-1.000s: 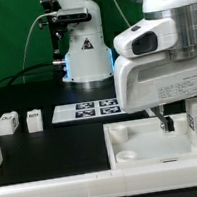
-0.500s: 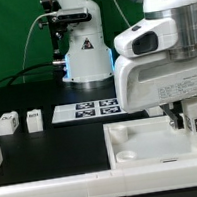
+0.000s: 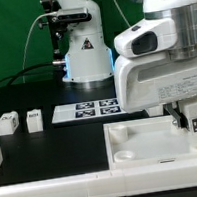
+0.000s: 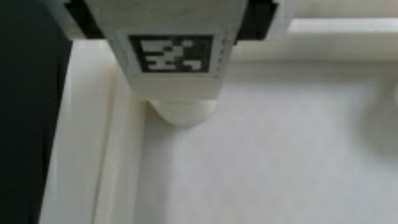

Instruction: Assemble one leg

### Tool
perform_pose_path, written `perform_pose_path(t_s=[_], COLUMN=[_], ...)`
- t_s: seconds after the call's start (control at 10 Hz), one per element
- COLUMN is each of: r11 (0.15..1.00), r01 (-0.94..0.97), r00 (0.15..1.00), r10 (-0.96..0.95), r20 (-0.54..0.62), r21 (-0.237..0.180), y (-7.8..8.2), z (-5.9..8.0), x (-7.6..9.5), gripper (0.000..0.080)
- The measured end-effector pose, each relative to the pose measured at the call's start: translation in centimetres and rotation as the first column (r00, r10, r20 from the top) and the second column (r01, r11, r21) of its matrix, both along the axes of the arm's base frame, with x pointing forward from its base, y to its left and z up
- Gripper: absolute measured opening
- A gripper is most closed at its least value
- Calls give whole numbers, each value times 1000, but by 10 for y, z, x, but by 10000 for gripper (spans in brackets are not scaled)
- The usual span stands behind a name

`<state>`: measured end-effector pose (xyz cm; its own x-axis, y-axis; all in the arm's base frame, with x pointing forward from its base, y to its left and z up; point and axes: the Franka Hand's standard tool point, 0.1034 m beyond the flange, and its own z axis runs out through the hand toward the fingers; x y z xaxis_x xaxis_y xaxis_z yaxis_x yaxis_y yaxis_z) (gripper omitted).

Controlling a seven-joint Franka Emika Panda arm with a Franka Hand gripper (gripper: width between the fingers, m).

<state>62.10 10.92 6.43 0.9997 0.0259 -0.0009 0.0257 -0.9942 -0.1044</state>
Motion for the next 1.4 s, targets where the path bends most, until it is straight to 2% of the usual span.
perform_pose_path(t_s=[0.3, 0.5, 0.7, 0.9, 1.0, 1.3, 1.4], r11=[956, 844, 666, 436, 392, 122, 85], r01=[295, 536, 745, 898, 918, 988, 991], r00=[955, 842, 661, 429, 384, 109, 70], r10=[-295, -535, -745, -897, -917, -985, -988], r20=[-35, -65, -88, -106, -109, -134, -137], r21=[4, -7, -32, -60, -65, -97, -103], y=[2, 4, 7, 13, 14, 17, 17], z=[0, 0, -1, -1, -1, -1, -2], x=[-1, -1, -2, -3, -4, -4, -5], gripper=[287, 287, 287, 287, 287, 287, 287])
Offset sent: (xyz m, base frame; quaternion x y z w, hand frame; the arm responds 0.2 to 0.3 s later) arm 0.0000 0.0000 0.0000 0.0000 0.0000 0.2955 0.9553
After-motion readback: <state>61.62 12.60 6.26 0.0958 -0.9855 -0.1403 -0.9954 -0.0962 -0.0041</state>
